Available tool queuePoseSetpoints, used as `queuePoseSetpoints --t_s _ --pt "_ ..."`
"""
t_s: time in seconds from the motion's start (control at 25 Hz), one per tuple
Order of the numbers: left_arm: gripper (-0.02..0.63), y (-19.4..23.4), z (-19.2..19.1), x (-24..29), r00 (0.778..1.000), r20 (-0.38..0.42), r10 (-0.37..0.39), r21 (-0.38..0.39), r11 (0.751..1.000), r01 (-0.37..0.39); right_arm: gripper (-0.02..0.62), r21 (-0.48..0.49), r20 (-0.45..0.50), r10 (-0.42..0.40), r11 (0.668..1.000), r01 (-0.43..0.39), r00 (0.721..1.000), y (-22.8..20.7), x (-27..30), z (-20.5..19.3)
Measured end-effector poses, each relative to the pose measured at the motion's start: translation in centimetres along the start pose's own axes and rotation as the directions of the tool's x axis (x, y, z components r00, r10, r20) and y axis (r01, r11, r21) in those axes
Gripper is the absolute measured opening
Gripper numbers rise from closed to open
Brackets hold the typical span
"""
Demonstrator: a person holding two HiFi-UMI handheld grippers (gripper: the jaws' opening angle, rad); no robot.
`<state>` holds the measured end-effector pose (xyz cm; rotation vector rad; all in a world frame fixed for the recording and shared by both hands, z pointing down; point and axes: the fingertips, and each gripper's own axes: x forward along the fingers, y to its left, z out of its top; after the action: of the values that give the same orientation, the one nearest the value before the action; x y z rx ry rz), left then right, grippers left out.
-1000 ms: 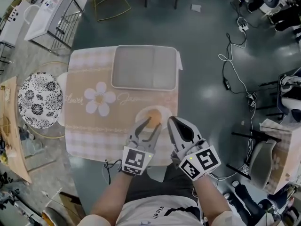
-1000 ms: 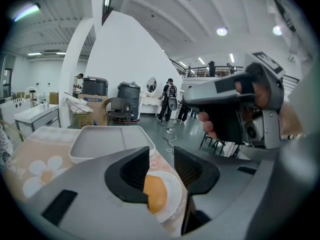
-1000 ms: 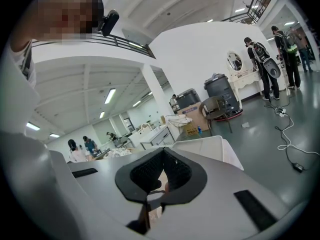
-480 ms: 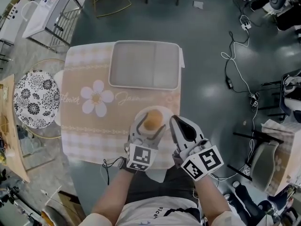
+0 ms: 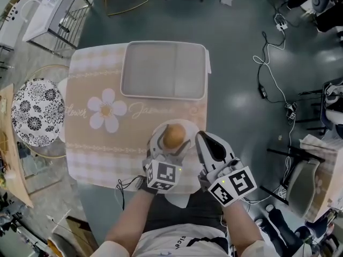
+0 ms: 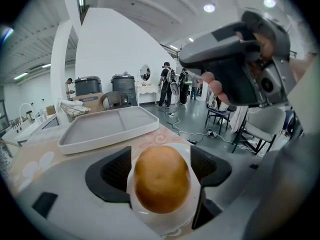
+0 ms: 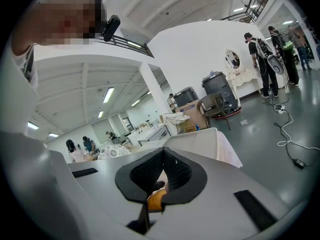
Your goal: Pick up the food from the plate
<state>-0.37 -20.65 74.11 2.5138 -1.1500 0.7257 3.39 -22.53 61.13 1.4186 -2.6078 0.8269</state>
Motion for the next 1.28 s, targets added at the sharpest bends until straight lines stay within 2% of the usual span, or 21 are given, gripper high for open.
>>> queuePoseSetpoints --t_s 0.32,0.6,0.88,1.28 --pt "0.345 0.0 -0.9 1.0 0.999 -0.029 0.032 0.033 0.999 -0.031 0.012 0.000 -0.007 -0.008 1.000 0.008 1.000 -0.4 -0.3 -0.7" --pt "0.345 0.0 0.1 0.4 1.000 -0.019 0.003 -0.008 1.000 -0.003 0.012 0.003 -0.008 -0.022 1.000 0.022 1.000 -0.5 -1.0 -0.1" --pt "0.345 0.0 4.7 -2.6 1.000 0.019 -0.014 -0.029 0.999 0.014 0.012 -0.004 0.004 -0.019 1.000 0.019 1.000 1.5 -1.9 2.9" --pt "0.345 -1.0 12.7 -9.8 0.997 0.065 -0.040 -0.027 0.999 0.042 0.012 -0.049 0.025 -0.004 0.999 0.005 1.000 6.1 -3.9 9.1"
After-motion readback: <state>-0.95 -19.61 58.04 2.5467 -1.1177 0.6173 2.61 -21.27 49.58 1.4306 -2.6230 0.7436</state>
